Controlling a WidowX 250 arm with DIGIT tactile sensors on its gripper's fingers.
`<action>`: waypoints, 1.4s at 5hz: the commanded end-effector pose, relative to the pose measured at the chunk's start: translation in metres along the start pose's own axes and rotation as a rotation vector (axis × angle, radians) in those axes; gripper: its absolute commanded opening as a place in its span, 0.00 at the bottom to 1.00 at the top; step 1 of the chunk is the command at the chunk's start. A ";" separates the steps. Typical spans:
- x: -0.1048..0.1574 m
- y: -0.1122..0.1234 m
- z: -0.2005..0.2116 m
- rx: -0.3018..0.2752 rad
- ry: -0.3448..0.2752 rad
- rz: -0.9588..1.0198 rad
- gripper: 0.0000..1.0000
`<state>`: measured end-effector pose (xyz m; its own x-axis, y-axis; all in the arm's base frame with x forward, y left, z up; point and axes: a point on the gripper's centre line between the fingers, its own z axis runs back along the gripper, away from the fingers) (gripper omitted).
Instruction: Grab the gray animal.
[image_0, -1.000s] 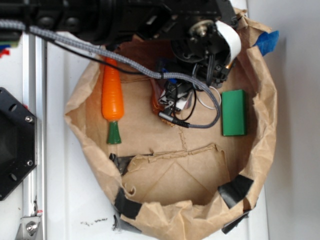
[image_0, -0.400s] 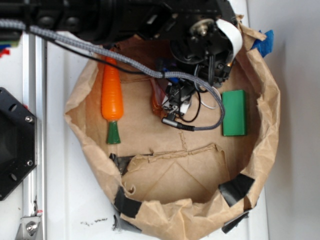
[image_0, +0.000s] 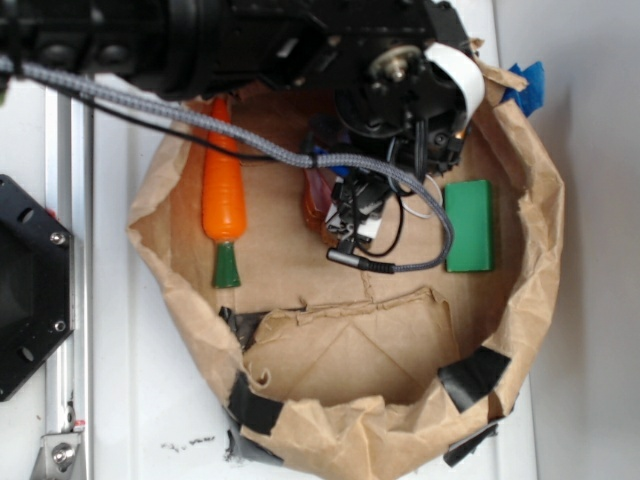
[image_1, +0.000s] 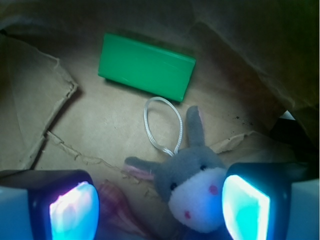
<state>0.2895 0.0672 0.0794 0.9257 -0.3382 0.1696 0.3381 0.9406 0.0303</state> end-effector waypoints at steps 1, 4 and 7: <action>0.007 0.002 0.014 0.046 -0.054 0.043 1.00; 0.012 0.012 0.009 0.053 -0.071 0.115 1.00; 0.012 0.022 -0.002 0.061 -0.046 0.145 1.00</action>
<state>0.3018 0.0815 0.0665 0.9610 -0.2114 0.1784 0.2083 0.9774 0.0360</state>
